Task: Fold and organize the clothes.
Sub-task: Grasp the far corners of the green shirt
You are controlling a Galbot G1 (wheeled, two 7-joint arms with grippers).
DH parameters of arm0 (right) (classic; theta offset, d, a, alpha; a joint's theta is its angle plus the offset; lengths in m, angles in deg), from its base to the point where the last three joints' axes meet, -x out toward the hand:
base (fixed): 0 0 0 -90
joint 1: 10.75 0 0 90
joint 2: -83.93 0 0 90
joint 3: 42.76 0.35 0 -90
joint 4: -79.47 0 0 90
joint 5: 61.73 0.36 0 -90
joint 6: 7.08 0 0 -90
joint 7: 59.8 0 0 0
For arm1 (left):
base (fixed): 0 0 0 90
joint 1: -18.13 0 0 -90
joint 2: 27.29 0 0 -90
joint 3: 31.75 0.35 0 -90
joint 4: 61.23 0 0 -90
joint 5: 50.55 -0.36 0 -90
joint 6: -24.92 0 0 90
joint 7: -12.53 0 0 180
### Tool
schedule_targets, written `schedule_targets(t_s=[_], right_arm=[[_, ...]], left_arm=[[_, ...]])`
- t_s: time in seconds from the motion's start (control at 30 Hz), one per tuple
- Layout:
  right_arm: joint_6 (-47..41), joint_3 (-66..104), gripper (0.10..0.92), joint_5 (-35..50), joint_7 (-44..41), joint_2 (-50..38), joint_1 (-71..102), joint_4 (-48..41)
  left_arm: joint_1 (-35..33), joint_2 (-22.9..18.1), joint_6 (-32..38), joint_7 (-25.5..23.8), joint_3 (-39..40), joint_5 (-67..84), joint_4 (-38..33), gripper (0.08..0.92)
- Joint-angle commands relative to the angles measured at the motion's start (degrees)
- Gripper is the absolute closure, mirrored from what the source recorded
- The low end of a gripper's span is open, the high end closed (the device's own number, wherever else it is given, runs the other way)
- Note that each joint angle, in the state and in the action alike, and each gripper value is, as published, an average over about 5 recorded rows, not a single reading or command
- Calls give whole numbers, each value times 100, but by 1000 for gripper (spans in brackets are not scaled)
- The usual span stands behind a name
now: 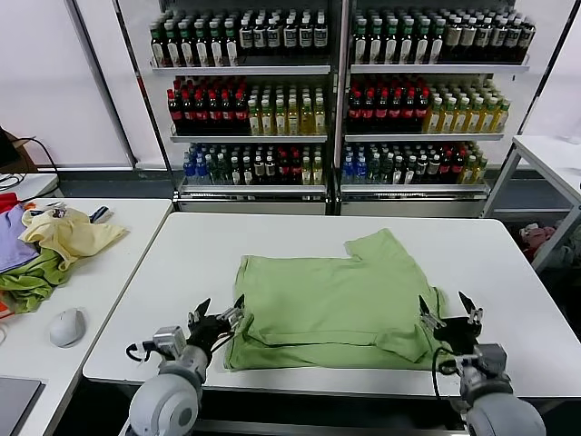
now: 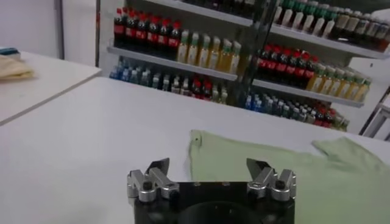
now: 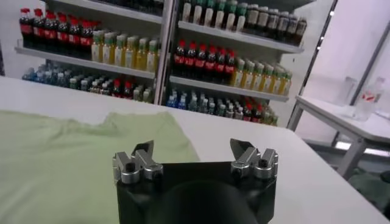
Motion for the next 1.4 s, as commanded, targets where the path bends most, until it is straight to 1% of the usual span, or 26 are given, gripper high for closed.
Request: schedule_targets(t_s=[0.03,0.17,0.33,0.53,0.67,0.87,1.13,1.2,1.3,1.4], right_arm=[[-465,-1048,203,317,113,-62,-2412,-1844],[-450,-1411,203,320,92,13,-2960,-2644],[-408,-1659,203,204,-41,154,-3485,-3368],[-382,-1836,203,102,-234,352,-4190,-4326],[-438,-1894,203,-56,-284,521,-4563,-4996],[-468,-1824,203,-244,-263,745,-4829,-5544],[-561,-1645,203,-267,-443,1028,-5035,-6019],[-583,-1616,213,-269,-490,1094,-5088,-6171],[-585,-1569,268,-265,-514,1165,-5144,-6387],[-618,-1512,351,-271,-519,1214,-5171,-6560]], left_arm=[[2018,-167,5,53,752,-275,2021,179],[2489,-310,19,29,954,-549,2708,177],[2983,-518,69,44,1132,-809,3394,177],[3397,-786,110,113,1211,-1159,4200,177],[3529,-872,98,132,1271,-1256,4507,177],[3575,-924,62,128,1342,-1180,4659,177],[3478,-941,-225,68,1321,-806,4508,177],[3437,-925,-304,37,1330,-685,4449,177],[3370,-894,-377,-2,1341,-522,4344,177],[3289,-866,-413,-44,1343,-433,4238,178]])
